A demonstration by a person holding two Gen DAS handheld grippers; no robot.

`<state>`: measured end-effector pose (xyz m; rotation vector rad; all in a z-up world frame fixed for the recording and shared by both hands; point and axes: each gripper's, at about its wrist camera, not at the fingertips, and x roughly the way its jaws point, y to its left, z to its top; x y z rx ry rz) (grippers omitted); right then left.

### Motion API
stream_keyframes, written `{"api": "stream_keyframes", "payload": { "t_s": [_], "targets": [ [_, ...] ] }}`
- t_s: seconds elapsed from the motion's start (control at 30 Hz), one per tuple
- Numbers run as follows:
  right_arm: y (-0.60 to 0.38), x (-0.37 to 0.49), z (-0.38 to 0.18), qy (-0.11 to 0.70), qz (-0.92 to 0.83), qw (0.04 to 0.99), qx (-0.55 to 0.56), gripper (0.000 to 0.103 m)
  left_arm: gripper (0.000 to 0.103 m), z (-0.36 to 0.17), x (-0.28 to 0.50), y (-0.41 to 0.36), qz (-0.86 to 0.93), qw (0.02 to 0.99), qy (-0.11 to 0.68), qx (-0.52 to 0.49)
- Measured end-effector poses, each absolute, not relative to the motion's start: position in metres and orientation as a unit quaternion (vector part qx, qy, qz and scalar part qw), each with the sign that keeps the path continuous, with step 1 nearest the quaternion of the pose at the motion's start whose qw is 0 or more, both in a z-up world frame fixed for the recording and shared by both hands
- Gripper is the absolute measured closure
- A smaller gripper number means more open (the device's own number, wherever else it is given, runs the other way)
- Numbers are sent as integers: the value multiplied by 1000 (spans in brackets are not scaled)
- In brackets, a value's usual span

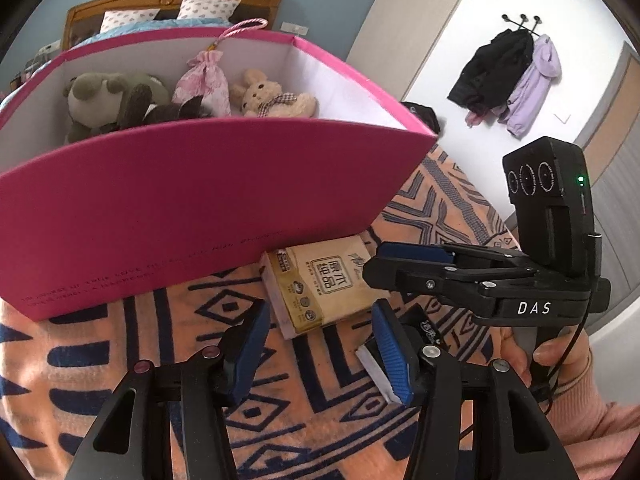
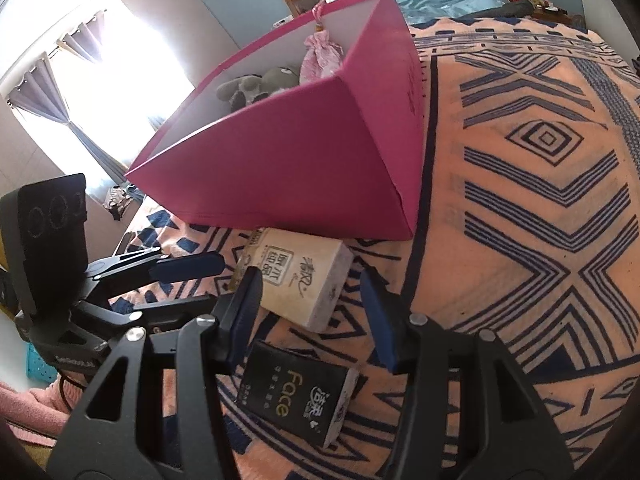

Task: Organize objects
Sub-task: 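Move the left gripper down toward the tan paper tissue pack, then close the left gripper on the tan tissue pack and lift it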

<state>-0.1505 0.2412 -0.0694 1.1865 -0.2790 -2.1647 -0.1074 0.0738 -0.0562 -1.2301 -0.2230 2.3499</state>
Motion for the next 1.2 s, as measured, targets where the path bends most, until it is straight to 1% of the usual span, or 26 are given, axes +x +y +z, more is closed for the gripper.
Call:
{"api": "stream_keyframes", "payload": {
  "t_s": [0.03,0.07,0.1,0.2,0.23,0.27,0.3,0.47,0.8,1.2],
  "targets": [
    [241,-152,-70,-107,-825,321,453,50,51,-58,-109,73,856,237,-84,-452],
    [240,-153,-71,-107,-825,321,453,50,56,-59,-110,73,855,236,-86,-454],
    [239,-154,-72,-107,-825,321,454,50,58,-60,-111,72,853,237,-88,-456],
    [236,-155,-73,-104,-823,325,455,50,60,-62,-111,73,851,238,-89,-460],
    [235,-154,-73,-102,-822,326,455,51,65,-62,-111,73,850,240,-88,-460],
    [233,-154,-74,-100,-821,327,456,52,68,-63,-111,74,849,242,-88,-461],
    [232,-154,-75,-99,-820,329,458,55,68,-63,-110,75,848,244,-89,-462],
    [230,-153,-77,-91,-821,327,459,58,68,-64,-110,78,847,247,-86,-462],
    [233,-149,-75,-87,-825,322,455,59,68,-65,-108,82,841,256,-99,-466],
    [237,-137,-62,-83,-833,322,441,59,68,-46,-93,89,854,262,-77,-443]
  ]
}}
